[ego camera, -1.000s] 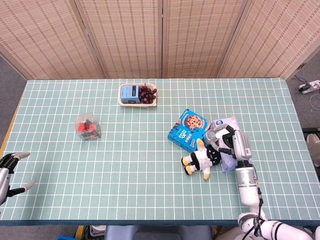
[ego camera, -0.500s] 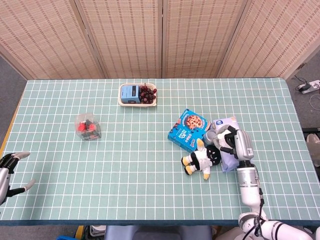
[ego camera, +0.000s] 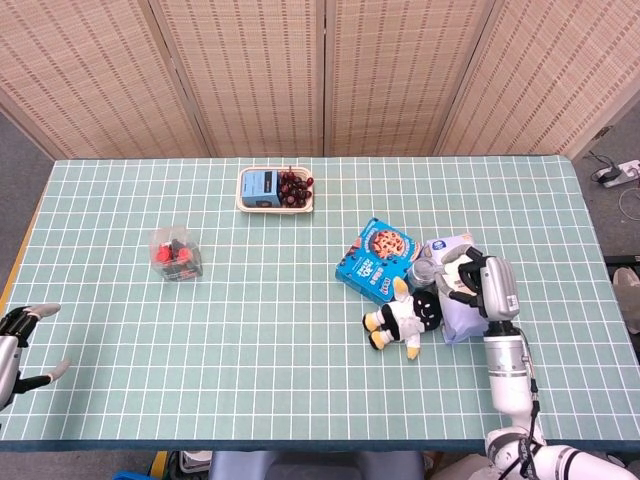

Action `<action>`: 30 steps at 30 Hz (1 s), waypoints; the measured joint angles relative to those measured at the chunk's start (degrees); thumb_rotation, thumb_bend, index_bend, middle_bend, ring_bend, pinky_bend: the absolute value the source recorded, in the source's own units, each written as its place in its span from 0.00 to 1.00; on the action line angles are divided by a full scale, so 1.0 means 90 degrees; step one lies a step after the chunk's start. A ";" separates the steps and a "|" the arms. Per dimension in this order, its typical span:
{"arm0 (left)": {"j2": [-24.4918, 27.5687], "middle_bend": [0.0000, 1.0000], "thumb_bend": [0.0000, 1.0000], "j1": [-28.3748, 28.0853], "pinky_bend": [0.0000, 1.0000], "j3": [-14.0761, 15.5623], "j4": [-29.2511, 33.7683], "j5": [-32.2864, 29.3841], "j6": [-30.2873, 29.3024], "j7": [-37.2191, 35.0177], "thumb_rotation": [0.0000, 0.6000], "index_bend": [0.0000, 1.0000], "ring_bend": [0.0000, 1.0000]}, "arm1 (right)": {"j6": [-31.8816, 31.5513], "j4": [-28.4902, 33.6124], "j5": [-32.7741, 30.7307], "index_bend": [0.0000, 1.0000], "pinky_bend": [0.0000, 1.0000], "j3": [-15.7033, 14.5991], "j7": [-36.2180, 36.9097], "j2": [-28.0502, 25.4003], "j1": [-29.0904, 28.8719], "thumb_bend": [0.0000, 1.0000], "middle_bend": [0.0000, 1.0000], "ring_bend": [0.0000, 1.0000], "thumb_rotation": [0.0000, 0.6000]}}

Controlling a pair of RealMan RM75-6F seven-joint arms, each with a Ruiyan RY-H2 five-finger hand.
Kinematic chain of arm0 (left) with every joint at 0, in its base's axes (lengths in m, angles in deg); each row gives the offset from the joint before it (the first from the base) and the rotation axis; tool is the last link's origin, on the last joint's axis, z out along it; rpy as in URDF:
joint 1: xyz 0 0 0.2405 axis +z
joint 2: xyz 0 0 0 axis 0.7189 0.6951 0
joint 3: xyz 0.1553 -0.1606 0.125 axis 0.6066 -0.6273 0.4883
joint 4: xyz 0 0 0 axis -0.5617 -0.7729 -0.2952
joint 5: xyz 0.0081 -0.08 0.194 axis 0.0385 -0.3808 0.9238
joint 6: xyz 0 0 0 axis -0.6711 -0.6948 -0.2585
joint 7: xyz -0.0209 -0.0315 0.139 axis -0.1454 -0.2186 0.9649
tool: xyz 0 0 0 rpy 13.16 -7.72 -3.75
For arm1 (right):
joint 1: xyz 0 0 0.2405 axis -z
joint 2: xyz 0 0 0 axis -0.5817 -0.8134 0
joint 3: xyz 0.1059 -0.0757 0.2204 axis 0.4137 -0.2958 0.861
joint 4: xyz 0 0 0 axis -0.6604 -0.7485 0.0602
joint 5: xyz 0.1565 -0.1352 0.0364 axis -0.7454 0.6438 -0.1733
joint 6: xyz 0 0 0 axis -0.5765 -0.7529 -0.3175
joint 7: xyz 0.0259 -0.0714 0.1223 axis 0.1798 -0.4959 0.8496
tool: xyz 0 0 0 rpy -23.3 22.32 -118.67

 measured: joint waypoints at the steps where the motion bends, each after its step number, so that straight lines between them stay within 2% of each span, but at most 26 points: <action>1: -0.0001 0.26 0.17 0.0000 0.47 0.0001 0.0000 0.0001 0.0000 0.0007 1.00 0.29 0.20 | -0.0022 0.0074 0.0018 0.63 1.00 -0.0001 -0.0012 -0.0045 0.0014 0.30 1.00 1.00 1.00; 19: -0.0008 0.26 0.17 -0.0006 0.47 -0.0001 -0.0006 -0.0016 0.0019 0.0023 1.00 0.29 0.20 | -0.0525 0.1551 0.0625 0.63 1.00 -0.0112 -0.0051 -0.0878 0.0292 0.30 1.00 1.00 1.00; 30: -0.0001 0.26 0.17 -0.0001 0.47 -0.0004 0.0007 -0.0017 0.0007 0.0007 1.00 0.29 0.20 | -0.0472 0.2173 0.0870 0.64 1.00 -0.0161 0.0494 -0.1146 0.0266 0.30 1.00 1.00 1.00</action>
